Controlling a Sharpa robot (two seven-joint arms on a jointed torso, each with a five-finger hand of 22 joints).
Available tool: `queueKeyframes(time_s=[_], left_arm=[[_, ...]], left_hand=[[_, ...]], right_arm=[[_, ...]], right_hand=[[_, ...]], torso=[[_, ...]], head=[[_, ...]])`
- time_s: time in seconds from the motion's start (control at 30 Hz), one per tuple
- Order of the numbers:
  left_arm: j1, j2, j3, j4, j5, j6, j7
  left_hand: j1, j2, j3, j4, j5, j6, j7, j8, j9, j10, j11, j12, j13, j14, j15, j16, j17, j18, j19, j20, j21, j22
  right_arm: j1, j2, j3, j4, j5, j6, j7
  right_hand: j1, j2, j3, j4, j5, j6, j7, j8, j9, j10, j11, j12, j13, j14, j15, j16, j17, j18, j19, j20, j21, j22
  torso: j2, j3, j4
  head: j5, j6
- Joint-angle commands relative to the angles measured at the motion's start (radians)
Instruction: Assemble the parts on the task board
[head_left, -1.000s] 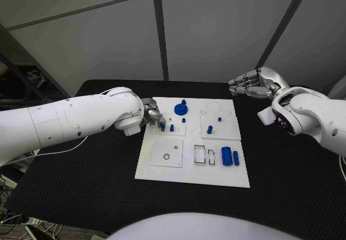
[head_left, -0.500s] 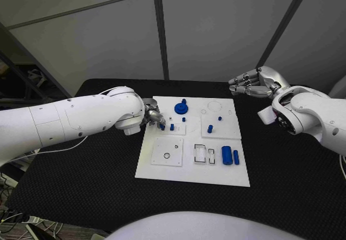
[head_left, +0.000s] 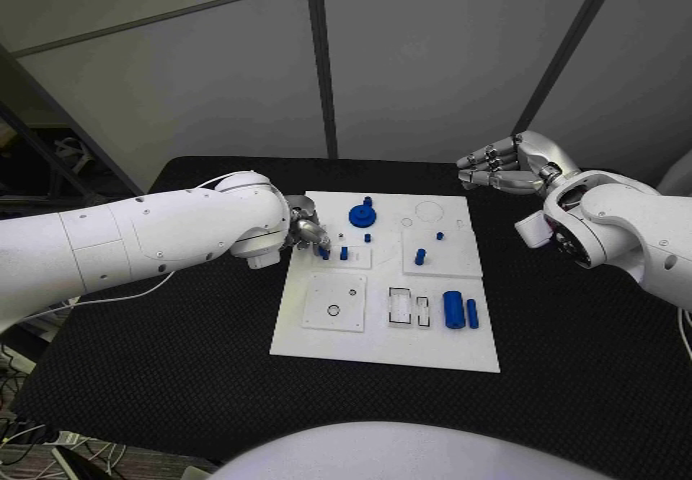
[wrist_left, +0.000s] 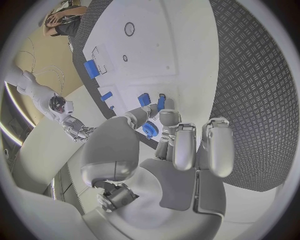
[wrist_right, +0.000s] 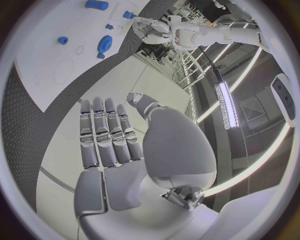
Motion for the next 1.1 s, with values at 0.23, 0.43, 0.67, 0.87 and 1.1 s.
queueKeyframes(time_s=[0.23, 0.43, 0.67, 0.87, 1.1], left_arm=[[0.000, 0.007, 0.000, -0.002, -0.014, 0.021, -0.008], [0.000, 0.008, 0.000, -0.004, -0.014, 0.038, -0.009], [0.000, 0.010, 0.000, -0.008, -0.020, 0.051, -0.010], [0.000, 0.014, 0.000, -0.011, -0.021, 0.050, -0.010], [0.000, 0.022, 0.000, -0.019, -0.022, 0.059, -0.010]], left_hand=[[-0.001, 0.010, 0.108, -0.102, 0.006, 0.002, -0.008, 0.006, 0.000, 0.015, -0.008, 0.010, 0.006, 0.062, -0.010, 0.004, 0.102, -0.014, 0.027, -0.009, 0.005, 0.082], [-0.002, 0.010, 0.109, -0.102, 0.006, 0.003, -0.008, 0.007, 0.000, 0.016, -0.009, 0.009, 0.004, 0.062, -0.010, 0.004, 0.102, -0.014, 0.027, -0.010, 0.006, 0.083], [-0.002, 0.009, 0.108, -0.102, 0.006, 0.003, -0.008, 0.008, 0.000, 0.016, -0.009, 0.009, 0.004, 0.062, -0.010, 0.004, 0.102, -0.014, 0.027, -0.010, 0.006, 0.083], [-0.002, 0.009, 0.109, -0.102, 0.007, 0.003, -0.009, 0.008, 0.001, 0.016, -0.009, 0.008, 0.003, 0.062, -0.010, 0.004, 0.102, -0.014, 0.028, -0.010, 0.007, 0.085], [-0.008, 0.010, 0.106, -0.099, 0.006, 0.004, -0.010, 0.013, 0.001, 0.020, -0.009, 0.012, 0.005, 0.062, -0.011, 0.004, 0.102, -0.015, 0.029, -0.010, 0.009, 0.087]], right_arm=[[0.002, 0.000, 0.001, 0.003, -0.001, 0.006, 0.005], [0.002, -0.001, 0.001, 0.003, -0.001, 0.006, 0.004], [0.002, 0.000, 0.001, 0.003, -0.001, 0.006, 0.004], [0.002, 0.000, 0.001, 0.003, -0.001, 0.006, 0.005], [0.002, 0.000, 0.001, 0.005, -0.001, 0.005, 0.004]], right_hand=[[-0.005, 0.008, 0.001, -0.001, 0.008, 0.004, 0.005, 0.003, 0.001, -0.007, 0.001, 0.001, -0.001, -0.005, 0.000, -0.002, -0.002, 0.005, 0.008, 0.000, -0.009, -0.002], [-0.005, 0.008, 0.001, -0.001, 0.008, 0.004, 0.005, 0.003, 0.001, -0.007, 0.001, 0.001, -0.001, -0.005, 0.000, -0.002, -0.002, 0.005, 0.008, 0.000, -0.009, -0.002], [-0.005, 0.008, 0.001, -0.001, 0.008, 0.004, 0.005, 0.003, 0.001, -0.007, 0.001, 0.001, -0.001, -0.005, 0.000, -0.002, -0.002, 0.005, 0.008, 0.000, -0.009, -0.002], [-0.005, 0.008, 0.001, -0.001, 0.008, 0.004, 0.005, 0.003, 0.001, -0.007, 0.001, 0.001, -0.001, -0.005, 0.000, -0.002, -0.002, 0.005, 0.008, 0.000, -0.009, -0.002], [-0.005, 0.008, 0.001, -0.001, 0.008, 0.004, 0.005, 0.003, 0.001, -0.007, 0.001, 0.001, -0.001, -0.005, 0.000, -0.002, -0.002, 0.005, 0.008, 0.000, -0.009, -0.002]], torso=[[0.000, 0.0003, -0.0012], [-0.001, 0.0000, 0.0000], [0.000, -0.0005, 0.0000], [0.000, -0.0004, -0.0007], [0.001, 0.0002, -0.0007]], head=[[0.001, 0.000], [0.000, -0.001], [0.000, -0.003], [0.001, -0.003], [0.001, -0.008]])
